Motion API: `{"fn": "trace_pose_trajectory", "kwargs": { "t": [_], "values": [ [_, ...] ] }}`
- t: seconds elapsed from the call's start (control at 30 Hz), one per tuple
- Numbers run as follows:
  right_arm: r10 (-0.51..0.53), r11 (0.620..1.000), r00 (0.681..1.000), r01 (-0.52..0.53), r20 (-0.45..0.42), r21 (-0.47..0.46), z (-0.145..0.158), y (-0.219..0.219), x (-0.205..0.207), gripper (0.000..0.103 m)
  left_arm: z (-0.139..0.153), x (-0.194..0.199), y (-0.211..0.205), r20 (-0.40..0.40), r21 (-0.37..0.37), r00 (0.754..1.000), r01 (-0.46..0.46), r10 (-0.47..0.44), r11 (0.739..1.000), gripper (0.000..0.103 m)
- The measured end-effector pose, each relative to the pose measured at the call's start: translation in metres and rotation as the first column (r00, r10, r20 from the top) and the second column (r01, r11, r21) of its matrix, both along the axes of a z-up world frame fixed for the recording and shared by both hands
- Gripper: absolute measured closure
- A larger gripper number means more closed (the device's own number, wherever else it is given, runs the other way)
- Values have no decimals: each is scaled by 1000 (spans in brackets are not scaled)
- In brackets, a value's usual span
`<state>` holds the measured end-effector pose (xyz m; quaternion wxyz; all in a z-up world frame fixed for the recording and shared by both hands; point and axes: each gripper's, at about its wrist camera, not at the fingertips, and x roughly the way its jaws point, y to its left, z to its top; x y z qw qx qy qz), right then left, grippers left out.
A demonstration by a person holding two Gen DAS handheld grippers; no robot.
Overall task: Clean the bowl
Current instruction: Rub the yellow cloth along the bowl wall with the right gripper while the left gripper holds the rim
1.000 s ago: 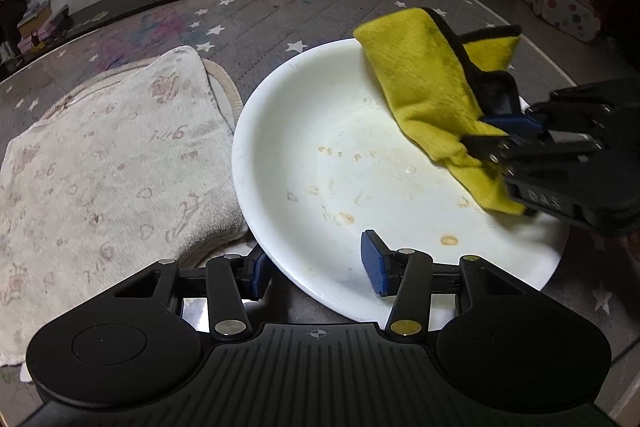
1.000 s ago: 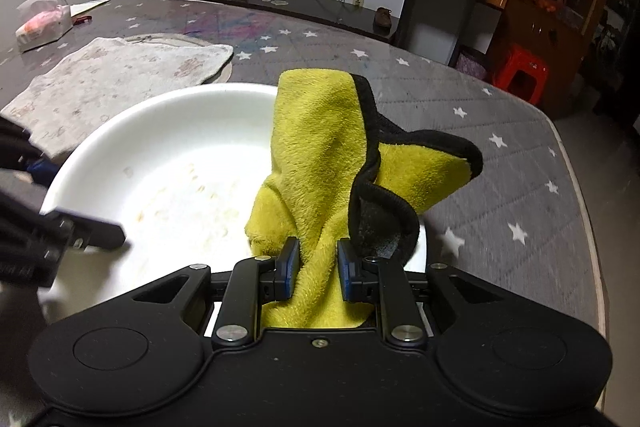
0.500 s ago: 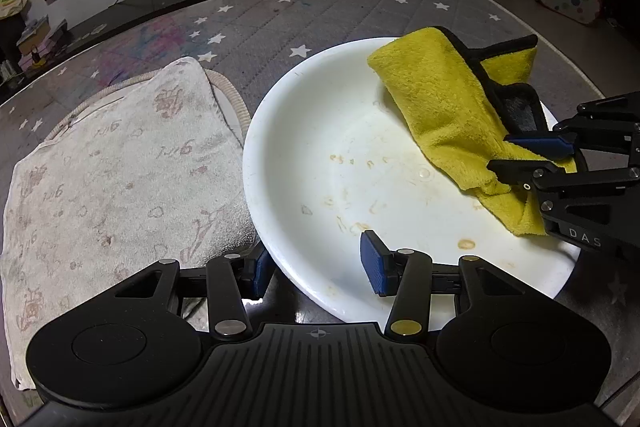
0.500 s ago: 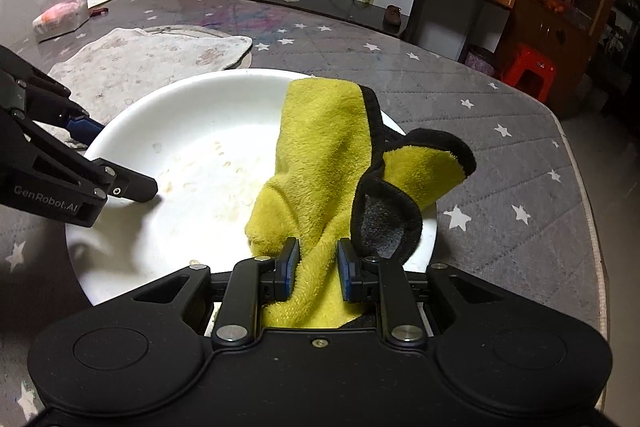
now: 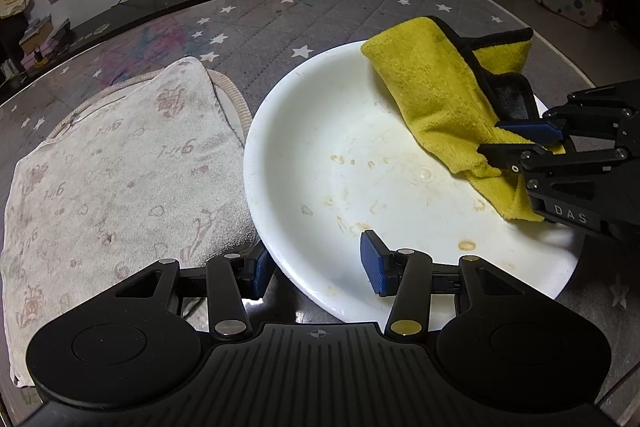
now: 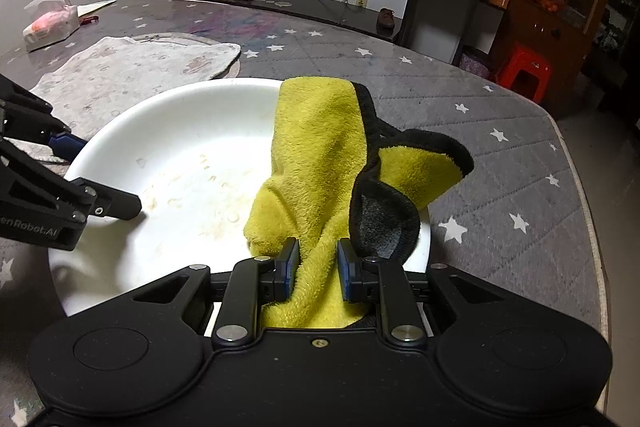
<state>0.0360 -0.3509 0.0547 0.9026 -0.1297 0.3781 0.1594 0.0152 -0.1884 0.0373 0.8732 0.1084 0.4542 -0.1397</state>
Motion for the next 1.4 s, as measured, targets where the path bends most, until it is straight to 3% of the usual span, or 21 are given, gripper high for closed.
{"fn": "trace_pose_trajectory", "kwargs": {
  "t": [0.8,1.4],
  "values": [
    [-6,1000,1000,6,16,-4,-1,4,21,82,2,-10,-3,-6,-18,999,-45,45,999,54],
    [-8,1000,1000,8,22,12,-1,1,19,82,6,-34,-7,-66,-147,982,-187,179,971,54]
  ]
}}
